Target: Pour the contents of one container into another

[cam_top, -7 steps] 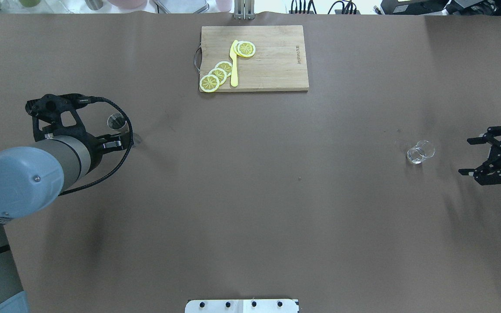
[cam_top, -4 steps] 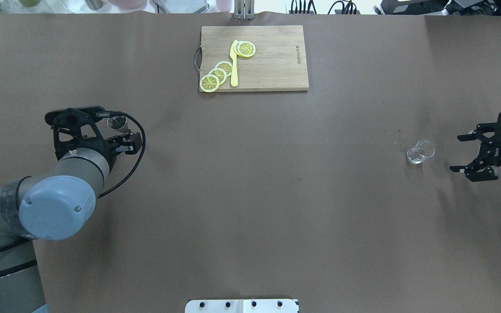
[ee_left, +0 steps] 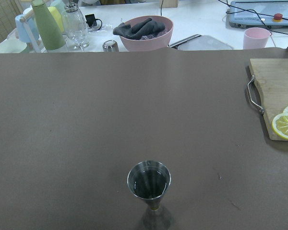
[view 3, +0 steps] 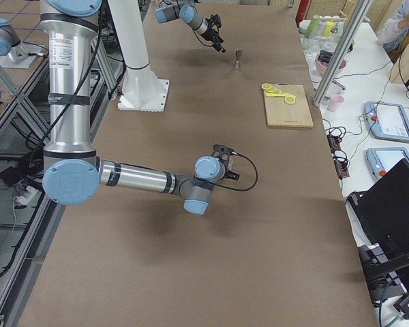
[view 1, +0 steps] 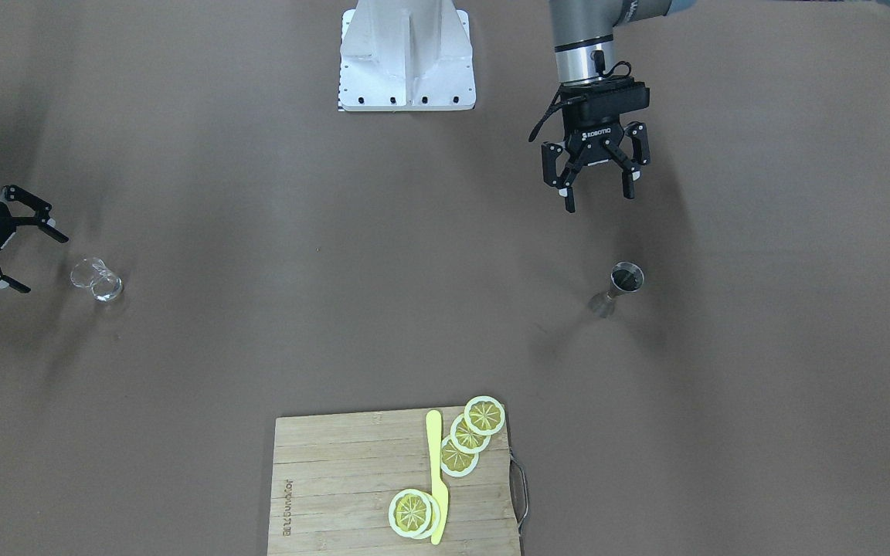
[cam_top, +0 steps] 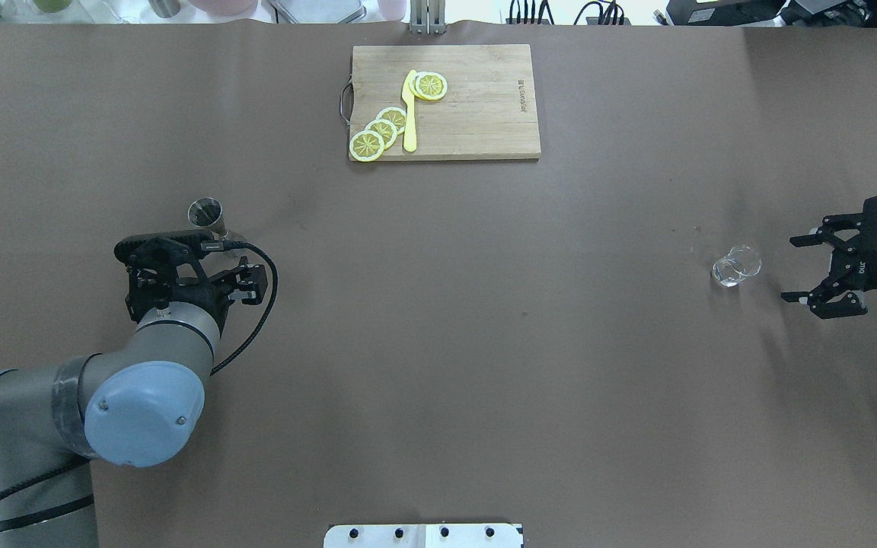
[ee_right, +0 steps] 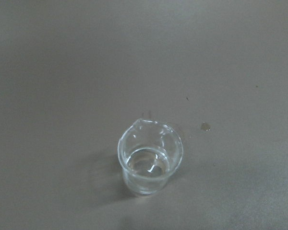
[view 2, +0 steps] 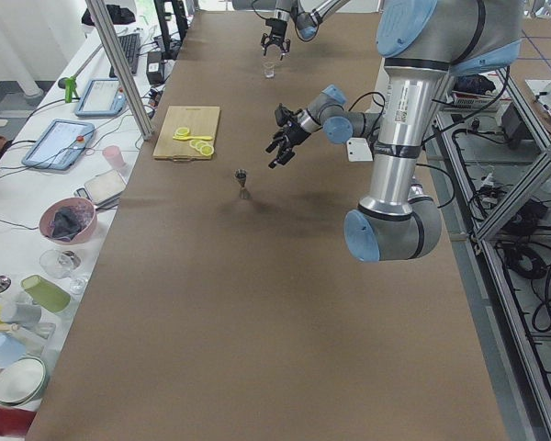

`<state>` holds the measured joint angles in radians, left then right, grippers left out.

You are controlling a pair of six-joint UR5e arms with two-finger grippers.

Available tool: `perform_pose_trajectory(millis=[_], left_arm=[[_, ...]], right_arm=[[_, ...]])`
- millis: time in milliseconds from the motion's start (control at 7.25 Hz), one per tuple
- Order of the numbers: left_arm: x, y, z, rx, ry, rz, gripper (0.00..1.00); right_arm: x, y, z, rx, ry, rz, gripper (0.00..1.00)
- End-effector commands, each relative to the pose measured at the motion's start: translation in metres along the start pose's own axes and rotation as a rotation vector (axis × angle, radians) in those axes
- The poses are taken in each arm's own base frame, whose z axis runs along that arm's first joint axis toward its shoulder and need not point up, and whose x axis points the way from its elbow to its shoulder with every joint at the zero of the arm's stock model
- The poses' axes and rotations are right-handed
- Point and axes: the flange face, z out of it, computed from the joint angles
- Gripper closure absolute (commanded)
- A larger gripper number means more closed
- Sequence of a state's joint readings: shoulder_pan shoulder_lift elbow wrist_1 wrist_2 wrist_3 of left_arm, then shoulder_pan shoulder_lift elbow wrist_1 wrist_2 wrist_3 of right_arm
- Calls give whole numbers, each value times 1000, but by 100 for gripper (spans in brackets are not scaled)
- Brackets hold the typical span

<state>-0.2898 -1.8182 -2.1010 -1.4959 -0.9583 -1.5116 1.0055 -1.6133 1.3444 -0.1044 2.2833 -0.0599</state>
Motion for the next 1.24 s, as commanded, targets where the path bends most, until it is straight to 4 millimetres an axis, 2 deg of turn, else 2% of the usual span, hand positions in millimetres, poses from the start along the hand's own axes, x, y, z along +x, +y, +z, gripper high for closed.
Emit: perform_pose_trajectory(millis=[0,138,276,414,689,1103], left_arm=[[5,31,7,77,7,-68,7],[5,41,21,124,1,-135,7],[3,49,37,180,-2,-147,7],[-7,59,52,205,3,-159,7],[-15,70,74,299,-6,-142,7],[-8,79,96,334,-33,-119,7]], right_arm=[[-1,-4,0,7,-4,18,0],[-6,-9,-3,26,-45,60,0],[-6,-22,-14,103,-50,14,0],[1,-25,-20,116,-42,35,0],[-6,-12,-27,106,-98,53,0],[0,13,-22,169,-65,-18,1]])
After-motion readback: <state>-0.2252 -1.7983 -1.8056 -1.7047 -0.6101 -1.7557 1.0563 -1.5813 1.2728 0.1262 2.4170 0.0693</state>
